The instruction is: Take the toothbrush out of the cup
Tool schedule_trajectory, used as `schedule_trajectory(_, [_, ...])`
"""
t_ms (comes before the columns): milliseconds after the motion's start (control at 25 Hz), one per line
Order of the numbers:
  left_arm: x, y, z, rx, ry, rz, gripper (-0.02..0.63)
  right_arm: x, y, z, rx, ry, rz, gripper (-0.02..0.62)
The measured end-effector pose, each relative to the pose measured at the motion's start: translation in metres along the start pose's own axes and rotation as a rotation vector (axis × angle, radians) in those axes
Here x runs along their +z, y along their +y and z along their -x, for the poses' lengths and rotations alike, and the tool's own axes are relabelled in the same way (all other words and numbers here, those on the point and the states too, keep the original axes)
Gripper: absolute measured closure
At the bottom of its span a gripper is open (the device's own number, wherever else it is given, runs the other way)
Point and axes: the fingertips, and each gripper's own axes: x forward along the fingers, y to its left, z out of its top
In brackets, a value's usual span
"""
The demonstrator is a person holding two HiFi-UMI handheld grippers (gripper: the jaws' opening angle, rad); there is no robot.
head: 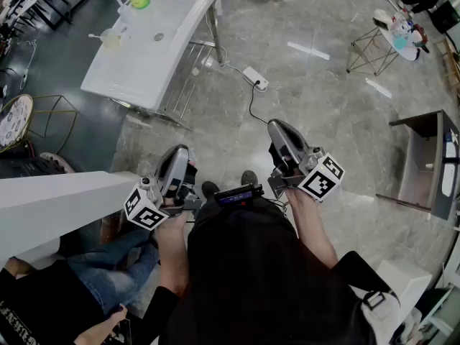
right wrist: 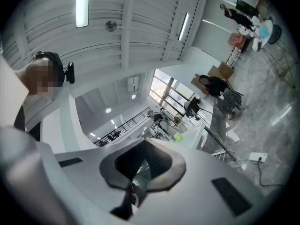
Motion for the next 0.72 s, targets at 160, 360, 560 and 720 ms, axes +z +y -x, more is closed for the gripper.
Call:
schedule_trajectory(160, [0.013, 0.007, 0.007, -0.012, 0.005, 0.002, 0.597, -0.009, 0.014, -0.012, -0.002, 0.003, 0.011, 0.589])
schedule_trajectory(360, [0.039, 0.023, 0.025, -0.031, -0.030, 0.019, 0.597, -0.027, 0.037, -0.038, 0.001, 0.022, 0.041, 0.589])
schedule_trajectory(560, [0.053, 0.042, 0.048, -0.032, -0.062, 0.033, 0.597, -0.053, 0.048, -0.056, 0.003, 0.059, 0.063, 0.589])
schedule_trajectory(720, [0.061, 0.038, 0.045, -0.026, -0.078, 0.035, 0.597, -0.048, 0.053, -0.059, 0.001, 0.079, 0.062, 0.591])
